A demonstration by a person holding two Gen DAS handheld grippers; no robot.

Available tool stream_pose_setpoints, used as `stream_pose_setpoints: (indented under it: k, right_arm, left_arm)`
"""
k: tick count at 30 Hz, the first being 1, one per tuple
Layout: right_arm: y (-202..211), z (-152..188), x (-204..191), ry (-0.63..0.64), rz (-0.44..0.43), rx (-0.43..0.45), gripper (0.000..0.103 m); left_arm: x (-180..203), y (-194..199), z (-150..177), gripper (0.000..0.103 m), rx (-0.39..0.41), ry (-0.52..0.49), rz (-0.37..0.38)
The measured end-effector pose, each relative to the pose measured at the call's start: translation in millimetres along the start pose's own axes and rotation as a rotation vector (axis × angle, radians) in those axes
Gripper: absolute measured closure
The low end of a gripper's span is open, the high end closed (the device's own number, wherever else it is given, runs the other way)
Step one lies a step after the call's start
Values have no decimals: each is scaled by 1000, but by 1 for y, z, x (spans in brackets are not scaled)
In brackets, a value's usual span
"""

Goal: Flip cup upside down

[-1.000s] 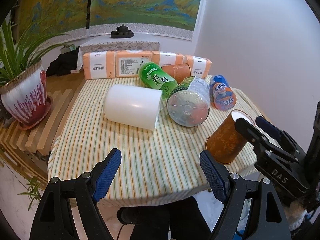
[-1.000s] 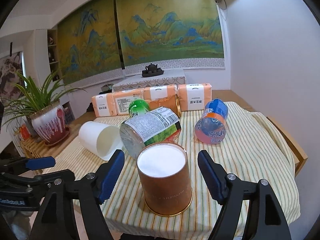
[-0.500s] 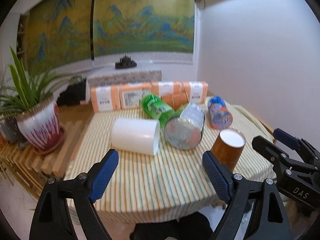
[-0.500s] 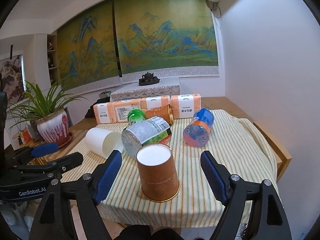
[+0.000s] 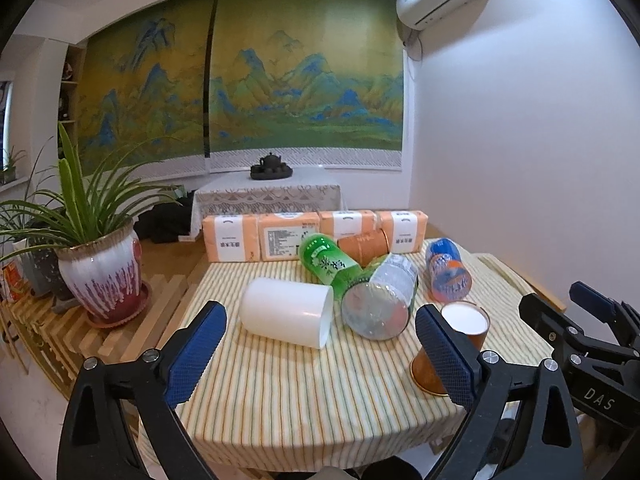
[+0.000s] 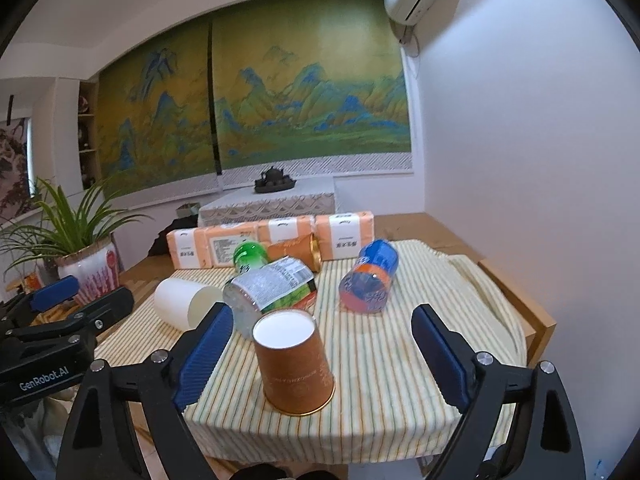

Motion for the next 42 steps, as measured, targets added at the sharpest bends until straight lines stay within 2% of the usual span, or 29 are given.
stream_pose_setpoints:
  k: [4,14,17,42]
  right_arm:
    - [3,1,-1,1,32,26,6]
    - [6,0,-2,8,57,39,5]
    - [6,0,-2,8,55,37,5]
    - [5,-1,-1,-4,50,29,5]
  left_arm:
    - [-1,4,0,5,13,1,-10]
    - [-7,4,-1,4,9,17,-13]
    - [-7,5,-1,0,12,21,-12]
    - [-7,3,-1,0,10,21,-19]
Point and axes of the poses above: each gripper's, at about its wrist camera, not at the fingertips, and y roughly against the way its jaws point, x to its right, z to its underside, the point moved 1 cm from there along -y, roughly the way its jaws point, and after that the axes turned 13 degrees about -x, right-handed, at the moved point
